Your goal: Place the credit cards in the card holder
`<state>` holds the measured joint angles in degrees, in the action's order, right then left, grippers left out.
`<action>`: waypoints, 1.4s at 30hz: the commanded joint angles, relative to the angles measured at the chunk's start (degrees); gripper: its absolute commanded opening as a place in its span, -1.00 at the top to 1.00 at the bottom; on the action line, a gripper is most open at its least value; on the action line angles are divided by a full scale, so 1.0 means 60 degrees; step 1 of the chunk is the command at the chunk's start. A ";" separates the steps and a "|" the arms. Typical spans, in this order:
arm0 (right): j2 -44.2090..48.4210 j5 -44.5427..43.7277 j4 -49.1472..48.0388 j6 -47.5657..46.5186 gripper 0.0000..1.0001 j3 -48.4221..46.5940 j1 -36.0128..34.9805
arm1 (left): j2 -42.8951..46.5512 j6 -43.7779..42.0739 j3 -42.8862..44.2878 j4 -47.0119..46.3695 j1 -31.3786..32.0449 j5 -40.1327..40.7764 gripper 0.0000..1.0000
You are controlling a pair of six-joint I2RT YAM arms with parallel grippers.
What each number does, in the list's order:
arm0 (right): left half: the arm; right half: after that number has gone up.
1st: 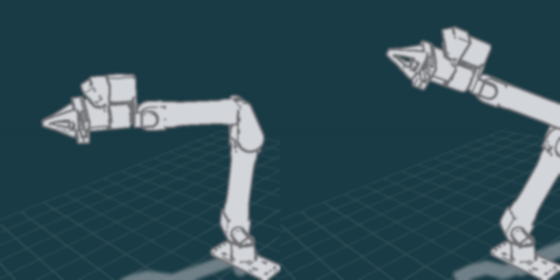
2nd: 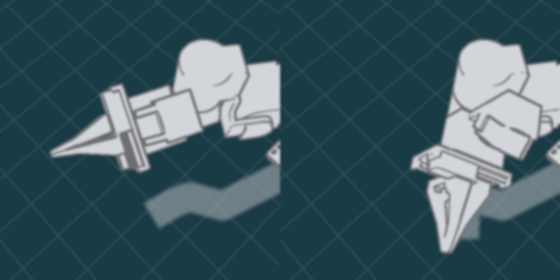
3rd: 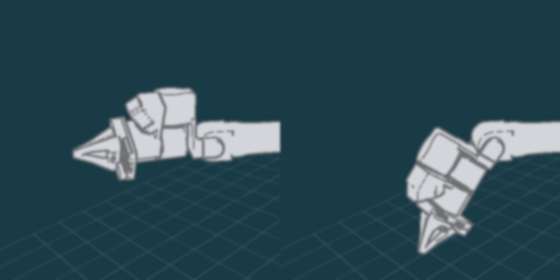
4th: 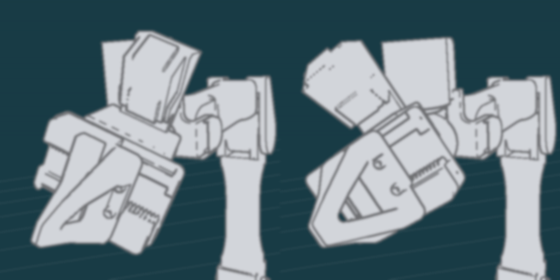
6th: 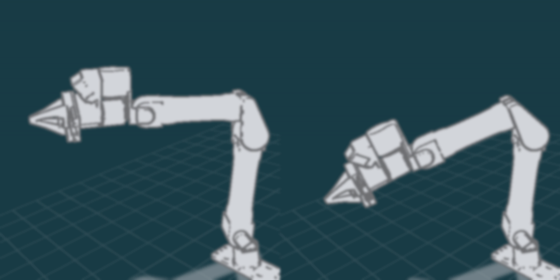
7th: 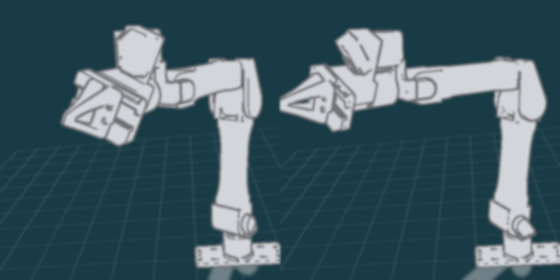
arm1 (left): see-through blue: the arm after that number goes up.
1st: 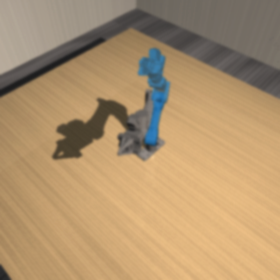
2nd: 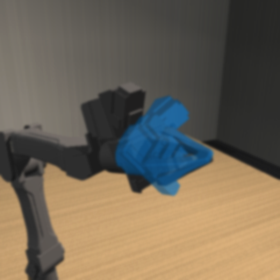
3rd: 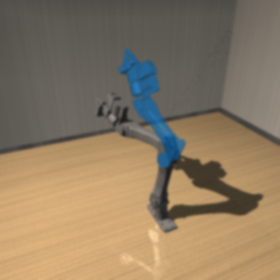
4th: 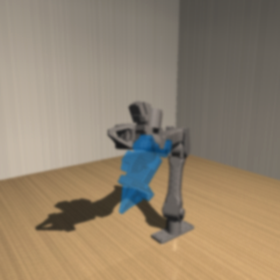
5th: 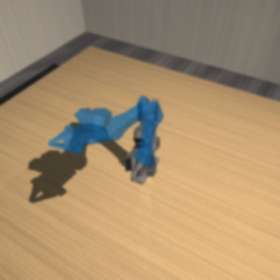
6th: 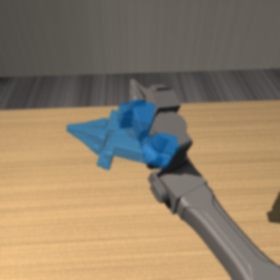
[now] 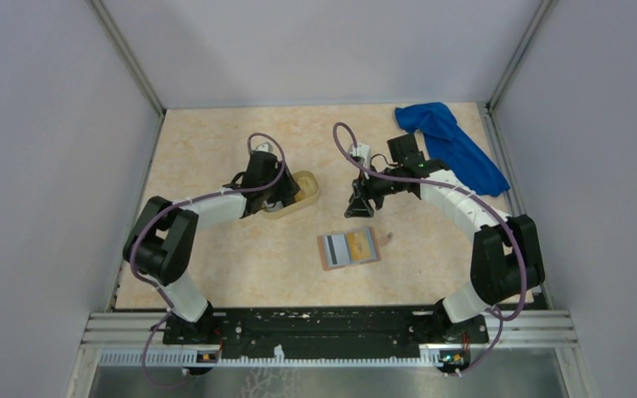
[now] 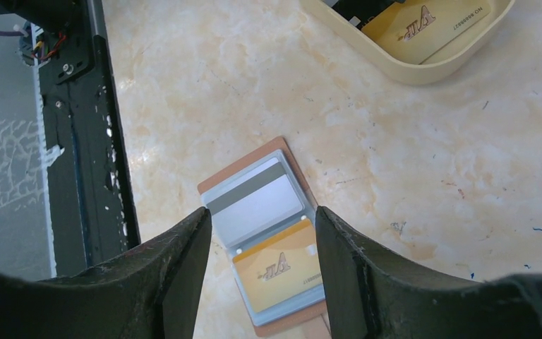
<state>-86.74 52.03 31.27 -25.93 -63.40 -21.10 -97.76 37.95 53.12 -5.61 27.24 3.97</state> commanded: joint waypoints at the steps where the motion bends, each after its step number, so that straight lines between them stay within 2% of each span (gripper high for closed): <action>1: 0.0193 0.0052 -0.0230 -0.0260 -0.11 -0.0106 0.0031 | -0.0232 0.0270 0.0300 -0.0265 -0.0040 0.0382 -0.18; 23: 0.0052 -0.0013 -0.0053 -0.0442 -0.08 -0.0142 0.0029 | -0.1337 0.0451 0.1251 0.0097 -0.0041 0.0242 -0.11; 36: 0.0089 -0.0086 -0.0009 -0.0512 -0.08 -0.0158 0.0026 | -0.1402 0.0681 0.0708 -0.1176 -0.0032 -0.1173 -0.03; 42: 0.0130 -0.0117 0.0011 -0.0528 -0.08 -0.0160 0.0023 | -0.1059 0.0638 0.0604 -0.0876 -0.0029 -0.0758 -0.08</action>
<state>-86.76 50.63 31.38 -28.05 -63.40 -21.10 -105.12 41.39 57.36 -10.96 27.11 -0.49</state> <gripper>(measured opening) 0.542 0.522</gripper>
